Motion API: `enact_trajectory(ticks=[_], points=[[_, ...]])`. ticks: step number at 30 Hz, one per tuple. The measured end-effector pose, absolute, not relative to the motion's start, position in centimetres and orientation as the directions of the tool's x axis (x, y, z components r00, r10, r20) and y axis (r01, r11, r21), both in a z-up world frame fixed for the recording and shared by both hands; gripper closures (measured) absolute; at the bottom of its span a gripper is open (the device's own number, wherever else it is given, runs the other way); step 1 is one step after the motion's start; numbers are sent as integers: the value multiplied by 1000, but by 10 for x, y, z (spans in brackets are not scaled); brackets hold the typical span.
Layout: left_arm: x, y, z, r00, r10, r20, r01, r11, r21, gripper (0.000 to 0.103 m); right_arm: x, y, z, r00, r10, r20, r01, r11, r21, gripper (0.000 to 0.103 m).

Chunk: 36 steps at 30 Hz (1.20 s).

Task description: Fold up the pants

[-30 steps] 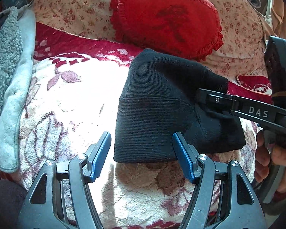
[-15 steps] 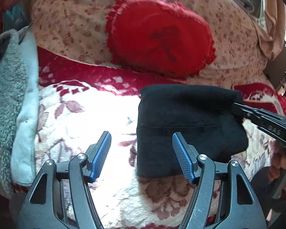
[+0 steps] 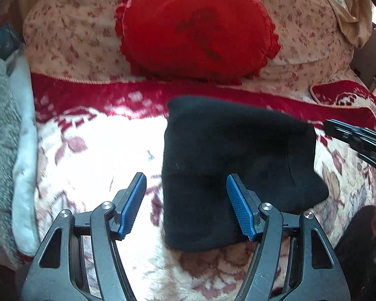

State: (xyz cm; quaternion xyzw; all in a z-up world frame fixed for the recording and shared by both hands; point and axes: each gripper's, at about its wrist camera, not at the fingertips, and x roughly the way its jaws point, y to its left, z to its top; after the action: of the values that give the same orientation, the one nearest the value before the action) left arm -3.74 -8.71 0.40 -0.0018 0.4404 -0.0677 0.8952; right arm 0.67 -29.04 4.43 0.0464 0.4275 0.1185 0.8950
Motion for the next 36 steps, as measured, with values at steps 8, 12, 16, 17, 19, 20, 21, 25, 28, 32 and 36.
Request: enact_trajectory(ticks=[8,12,16,17,19,20,21,25,28,32,36], points=[[-6,-96,-14,570,-88,-817,97,994,-40,36,10,-252,38,566,352,-746,-275,933,231,90],[5,-100,-24,558,-88,-825,89,995,-46,31,33,-242,4,519,303,-799,-244,949,202,90],[16,-99,-27,568,-81,-819,63,996,-55,22,50,-245,-8,527,303,-794,-229,950,211,90],[18,-99,-27,567,-85,-819,59,996,-62,22,55,-245,-9,525,302,-796,-230,951,209,90],[19,-98,-26,564,-90,-821,51,996,-73,22,63,-246,-10,518,304,-800,-225,950,215,90],[20,-98,-25,562,-88,-822,51,996,-72,22,66,-247,-9,507,308,-805,-227,949,220,90],[19,-98,-24,561,-86,-823,53,996,-68,22,66,-247,-7,501,310,-808,-230,948,221,90],[10,-97,-18,559,-85,-825,57,996,-64,22,51,-252,9,504,320,-802,-235,945,229,90],[-2,-91,-13,566,-91,-820,57,996,-71,22,26,-253,22,512,344,-787,-259,935,241,90],[-23,-79,-13,568,-110,-816,47,994,-102,22,-7,-245,20,476,357,-804,-307,924,228,90],[-34,-75,-33,518,-163,-840,56,986,-156,22,-24,-245,-4,456,344,-821,-306,927,218,89]])
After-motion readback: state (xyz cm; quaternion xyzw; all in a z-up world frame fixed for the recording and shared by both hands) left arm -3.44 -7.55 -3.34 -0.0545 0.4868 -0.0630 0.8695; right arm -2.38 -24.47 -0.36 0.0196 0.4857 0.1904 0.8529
